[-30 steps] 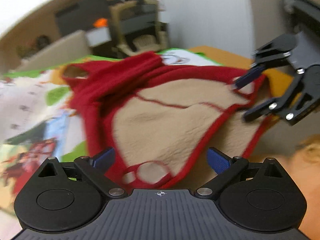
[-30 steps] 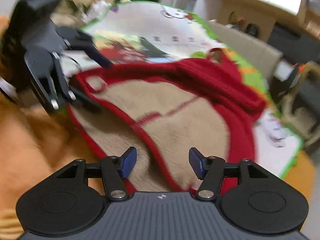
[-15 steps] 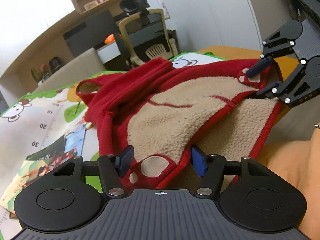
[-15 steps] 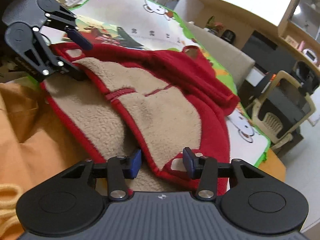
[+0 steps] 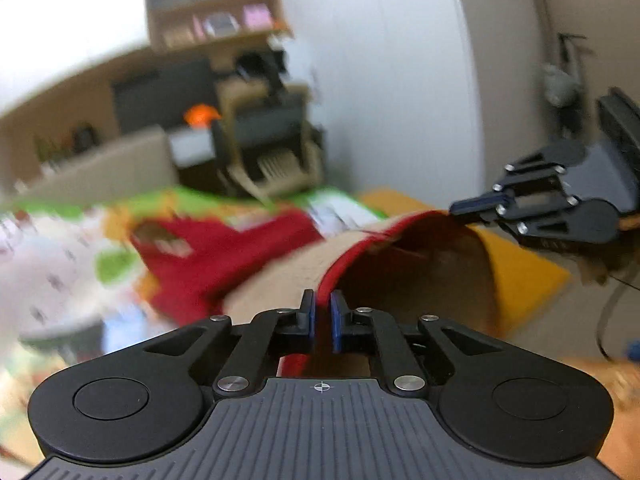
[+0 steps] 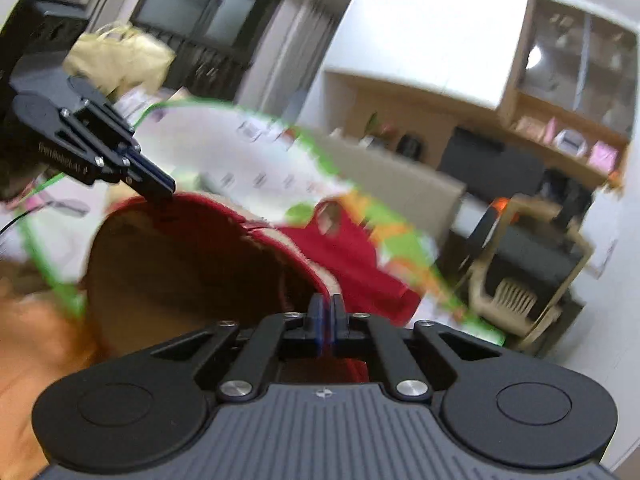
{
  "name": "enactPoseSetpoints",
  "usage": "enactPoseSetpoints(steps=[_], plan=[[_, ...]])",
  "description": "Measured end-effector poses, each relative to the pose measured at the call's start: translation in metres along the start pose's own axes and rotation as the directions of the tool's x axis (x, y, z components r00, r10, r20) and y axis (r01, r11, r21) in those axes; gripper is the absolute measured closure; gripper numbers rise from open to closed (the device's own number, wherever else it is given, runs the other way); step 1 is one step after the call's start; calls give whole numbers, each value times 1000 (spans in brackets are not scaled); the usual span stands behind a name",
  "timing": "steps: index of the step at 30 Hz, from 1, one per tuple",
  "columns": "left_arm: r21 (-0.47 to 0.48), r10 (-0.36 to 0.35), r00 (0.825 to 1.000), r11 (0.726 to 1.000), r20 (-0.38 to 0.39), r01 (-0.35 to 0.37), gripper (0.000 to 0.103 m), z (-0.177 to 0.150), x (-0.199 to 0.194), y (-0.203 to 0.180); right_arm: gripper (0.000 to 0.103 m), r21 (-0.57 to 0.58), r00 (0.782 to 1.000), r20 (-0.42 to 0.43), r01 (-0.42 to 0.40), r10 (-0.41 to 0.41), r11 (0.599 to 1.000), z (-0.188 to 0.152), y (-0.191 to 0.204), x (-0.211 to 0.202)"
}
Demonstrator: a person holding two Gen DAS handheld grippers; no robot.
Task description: Fold clothes
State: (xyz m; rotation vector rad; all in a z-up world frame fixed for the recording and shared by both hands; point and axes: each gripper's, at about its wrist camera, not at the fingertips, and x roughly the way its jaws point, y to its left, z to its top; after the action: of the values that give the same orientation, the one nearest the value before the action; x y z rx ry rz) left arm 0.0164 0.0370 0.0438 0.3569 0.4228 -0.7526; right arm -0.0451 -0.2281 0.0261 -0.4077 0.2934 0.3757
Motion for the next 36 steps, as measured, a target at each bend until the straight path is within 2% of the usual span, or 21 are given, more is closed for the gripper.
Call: enactPoseSetpoints(steps=[1, 3, 5, 6, 7, 8, 9, 11, 12, 15, 17, 19, 21, 23, 24, 27, 30, 33, 36], plan=[[-5, -31, 998, 1000, -54, 31, 93, -11, 2, -4, 103, 15, 998, -55, -36, 37, 999, -12, 3, 1], [-5, -66, 986, 998, -154, 66, 85, -34, 11, -9, 103, 43, 986, -150, -71, 77, 997, -36, 8, 7], [-13, -84, 973, 996, -214, 83, 78, -49, 16, -7, 103, 80, 985, -152, -65, 76, 995, -40, 3, 7], [-20, -89, 971, 996, -223, 87, 66, -52, 16, -4, 103, 100, 988, -140, -57, 71, 993, -39, -1, 6], [-32, -88, 975, 996, -202, 84, 57, -50, 13, 0, 101, 120, 990, -128, -50, 65, 991, -38, -5, 5], [-50, -79, 983, 996, -165, 71, 39, -46, 10, 5, 96, 141, 991, -117, -43, 60, 989, -37, -9, 5], [-72, -66, 990, 996, -128, 57, 30, -42, 7, 11, 93, 161, 993, -106, -36, 53, 986, -36, -13, 4], [-123, -44, 996, 992, -78, 34, 28, -35, 9, 21, 76, 161, 994, -101, -20, 36, 987, -34, -17, 12], [-130, -38, 996, 991, -84, 27, 27, -36, 12, 23, 74, 140, 994, -108, -11, 27, 990, -34, -17, 18], [-113, -4, 983, 993, -183, -17, 24, -52, 32, 27, 72, 94, 973, -232, 38, -15, 995, -48, -22, 46], [-128, 28, 964, 990, -264, -64, 24, -68, 40, 39, 72, 113, 951, -306, 83, -45, 990, -61, -31, 55], [-187, 33, 951, 978, -307, -95, 24, -77, 40, 59, 72, 178, 957, -289, 73, -18, 981, -55, -47, 47], [-282, -15, 963, 957, -268, -63, 18, -65, 32, 85, 69, 232, 975, -220, 26, 27, 972, -33, -64, 36], [-359, -42, 982, 933, -186, -28, 8, -41, 32, 108, 51, 279, 986, -154, -15, 60, 960, -7, -82, 42], [-388, -50, 989, 922, -141, -9, 8, -28, 36, 118, 47, 301, 990, -121, -35, 75, 953, 7, -91, 48], [-433, -79, 996, 900, -43, 53, 8, 12, 66, 138, 46, 375, 987, -77, -100, 138, 922, 46, -114, 91], [-448, -120, 992, 886, 28, 120, 8, 38, 93, 153, 46, 377, 984, -69, -125, 162, 918, 67, -124, 141], [-479, -138, 990, 867, 30, 135, 7, 49, 128, 169, 46, 402, 981, -93, -119, 169, 908, 74, -135, 194], [-526, -140, 990, 841, 8, 123, 6, 55, 167, 190, 46, 467, 973, -129, -108, 189, 878, 80, -150, 244]])
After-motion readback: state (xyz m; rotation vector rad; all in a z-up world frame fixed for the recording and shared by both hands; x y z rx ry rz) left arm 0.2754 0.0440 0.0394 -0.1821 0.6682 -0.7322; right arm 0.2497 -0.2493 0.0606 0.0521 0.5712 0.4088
